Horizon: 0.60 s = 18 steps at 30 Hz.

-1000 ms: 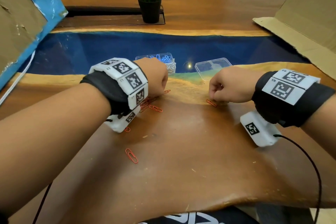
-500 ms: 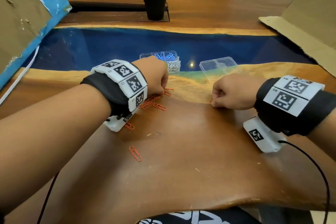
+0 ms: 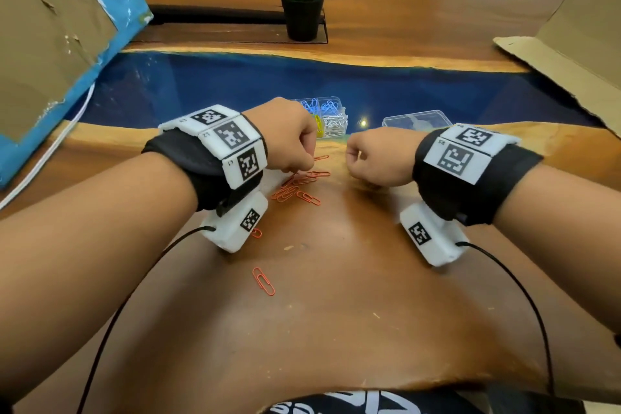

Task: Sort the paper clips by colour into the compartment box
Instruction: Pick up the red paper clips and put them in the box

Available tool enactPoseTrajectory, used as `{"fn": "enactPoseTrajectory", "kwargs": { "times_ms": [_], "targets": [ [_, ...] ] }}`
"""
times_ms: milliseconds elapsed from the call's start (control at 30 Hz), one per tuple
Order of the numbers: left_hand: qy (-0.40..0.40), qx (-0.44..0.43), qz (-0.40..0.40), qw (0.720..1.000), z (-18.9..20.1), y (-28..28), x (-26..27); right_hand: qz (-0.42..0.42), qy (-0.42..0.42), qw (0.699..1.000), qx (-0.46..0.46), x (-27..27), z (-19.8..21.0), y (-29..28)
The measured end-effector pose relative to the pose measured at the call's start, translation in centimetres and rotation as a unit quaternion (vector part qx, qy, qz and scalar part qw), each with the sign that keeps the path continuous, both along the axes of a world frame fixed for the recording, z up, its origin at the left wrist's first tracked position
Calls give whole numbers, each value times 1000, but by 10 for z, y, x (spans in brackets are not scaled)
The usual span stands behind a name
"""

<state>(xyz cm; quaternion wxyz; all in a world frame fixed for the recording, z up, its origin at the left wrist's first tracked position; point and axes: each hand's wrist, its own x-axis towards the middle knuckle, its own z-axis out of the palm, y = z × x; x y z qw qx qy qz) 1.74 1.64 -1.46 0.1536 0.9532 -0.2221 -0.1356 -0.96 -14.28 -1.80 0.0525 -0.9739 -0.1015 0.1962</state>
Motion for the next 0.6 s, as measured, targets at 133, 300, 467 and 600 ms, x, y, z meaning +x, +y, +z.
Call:
{"fn": "enactPoseTrajectory", "kwargs": {
  "times_ms": [133, 300, 467, 600],
  "targets": [
    [53, -34, 19, 998, 1, 14, -2, 27, 11, 999, 27, 9, -1, 17],
    [49, -36, 67, 996, -4, 24, -3, 37, 7, 999, 38, 15, -2, 29],
    [19, 36, 63, 997, -9, 25, 1, 60, -2, 998, 28, 17, -5, 31],
    [3, 113, 35, 993, -15, 22, 0, 66, 6, 998, -6, 19, -7, 31]
  ]
}}
